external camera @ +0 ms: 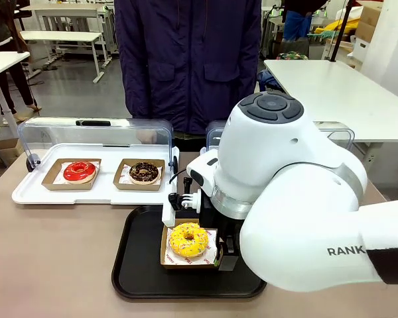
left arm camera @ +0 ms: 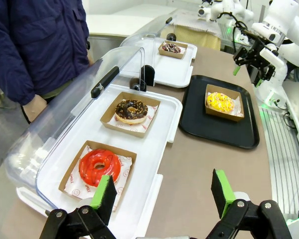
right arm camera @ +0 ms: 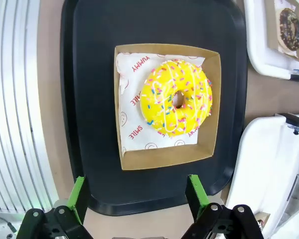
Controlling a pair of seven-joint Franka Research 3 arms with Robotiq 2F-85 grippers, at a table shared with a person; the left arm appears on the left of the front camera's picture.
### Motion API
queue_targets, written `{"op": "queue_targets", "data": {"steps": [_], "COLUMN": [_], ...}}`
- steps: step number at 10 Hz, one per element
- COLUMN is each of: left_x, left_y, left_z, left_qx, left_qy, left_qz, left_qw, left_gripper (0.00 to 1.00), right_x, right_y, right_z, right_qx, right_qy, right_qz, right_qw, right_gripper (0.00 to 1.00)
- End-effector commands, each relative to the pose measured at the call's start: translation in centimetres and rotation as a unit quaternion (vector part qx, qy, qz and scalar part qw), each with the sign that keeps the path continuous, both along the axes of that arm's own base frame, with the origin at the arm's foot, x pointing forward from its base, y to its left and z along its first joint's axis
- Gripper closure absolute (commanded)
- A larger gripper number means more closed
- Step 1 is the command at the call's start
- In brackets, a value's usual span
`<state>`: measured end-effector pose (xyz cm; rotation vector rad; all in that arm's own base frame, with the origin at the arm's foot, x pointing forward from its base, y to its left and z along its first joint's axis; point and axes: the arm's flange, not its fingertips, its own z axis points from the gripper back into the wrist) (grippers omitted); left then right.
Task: Move the third donut from the left to the tray.
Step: Pick up the Paper togo box containing the Donut indicated by the person and place it on the Handle tray.
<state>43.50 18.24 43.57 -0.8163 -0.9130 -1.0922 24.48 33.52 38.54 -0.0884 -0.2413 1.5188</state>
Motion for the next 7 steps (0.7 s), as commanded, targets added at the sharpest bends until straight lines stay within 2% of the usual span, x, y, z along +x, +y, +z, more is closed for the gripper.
{"op": "queue_targets", "data": {"steps": [1, 7], "left_x": [-0.07, -0.07], "left_y": [-0.11, -0.11], "left_z": [0.16, 0.16], "left_qx": [0.0, 0.0], "left_qy": [-0.004, -0.004], "left_qz": [-0.002, -0.002], "left_qw": [1.0, 1.0], "left_gripper": [0.0, 0.0], "right_x": [0.1, 0.1], "right_y": [0.62, 0.62], "right_z": [-0.79, -0.79], "right_qx": [0.006, 0.006], "right_qy": [-0.007, -0.007], "right_qz": [-0.004, -0.004], "right_qw": [1.0, 1.0], "right_gripper": [0.0, 0.0]}}
